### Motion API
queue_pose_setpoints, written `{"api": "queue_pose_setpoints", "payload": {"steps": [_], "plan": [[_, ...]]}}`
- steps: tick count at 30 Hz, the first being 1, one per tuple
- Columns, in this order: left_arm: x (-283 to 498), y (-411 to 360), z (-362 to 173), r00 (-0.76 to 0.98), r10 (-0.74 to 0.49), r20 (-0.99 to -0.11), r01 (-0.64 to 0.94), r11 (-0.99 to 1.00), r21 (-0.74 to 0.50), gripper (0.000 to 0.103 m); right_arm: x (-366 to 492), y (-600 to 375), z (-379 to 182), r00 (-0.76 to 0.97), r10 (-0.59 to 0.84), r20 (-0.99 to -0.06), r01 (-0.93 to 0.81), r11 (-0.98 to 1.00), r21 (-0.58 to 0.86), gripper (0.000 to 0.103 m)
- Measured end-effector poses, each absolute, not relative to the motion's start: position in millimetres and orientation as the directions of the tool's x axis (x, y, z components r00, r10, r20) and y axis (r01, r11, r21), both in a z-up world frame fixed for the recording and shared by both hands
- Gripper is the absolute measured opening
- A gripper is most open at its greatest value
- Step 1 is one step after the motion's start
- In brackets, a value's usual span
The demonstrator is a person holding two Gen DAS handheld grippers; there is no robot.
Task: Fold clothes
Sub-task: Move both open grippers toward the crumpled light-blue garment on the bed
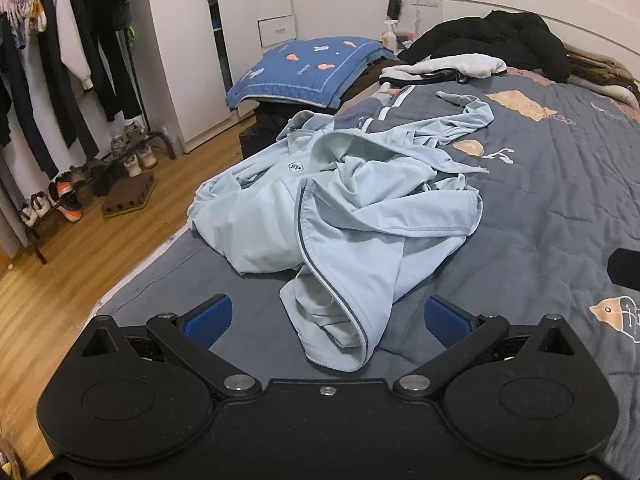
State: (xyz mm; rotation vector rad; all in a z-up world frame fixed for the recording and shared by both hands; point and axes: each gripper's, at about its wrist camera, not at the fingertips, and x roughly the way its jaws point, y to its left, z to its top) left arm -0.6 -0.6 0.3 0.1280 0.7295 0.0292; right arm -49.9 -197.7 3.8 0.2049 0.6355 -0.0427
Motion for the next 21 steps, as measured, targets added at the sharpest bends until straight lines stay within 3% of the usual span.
{"api": "queue_pose_setpoints", "payload": {"steps": [8,21], "plan": [[-2,-2,1,0.772,0.082,-0.63,0.021,0.988,0.155,0.103,-50,-199,6,0.8,0.012,-0.6,0.105,0.982,0.158,0.103],[-4,6,1,0.769,0.025,-0.639,0.025,0.997,0.069,0.103,-50,-193,4,0.795,0.069,-0.602,0.071,0.976,0.205,0.103]]}}
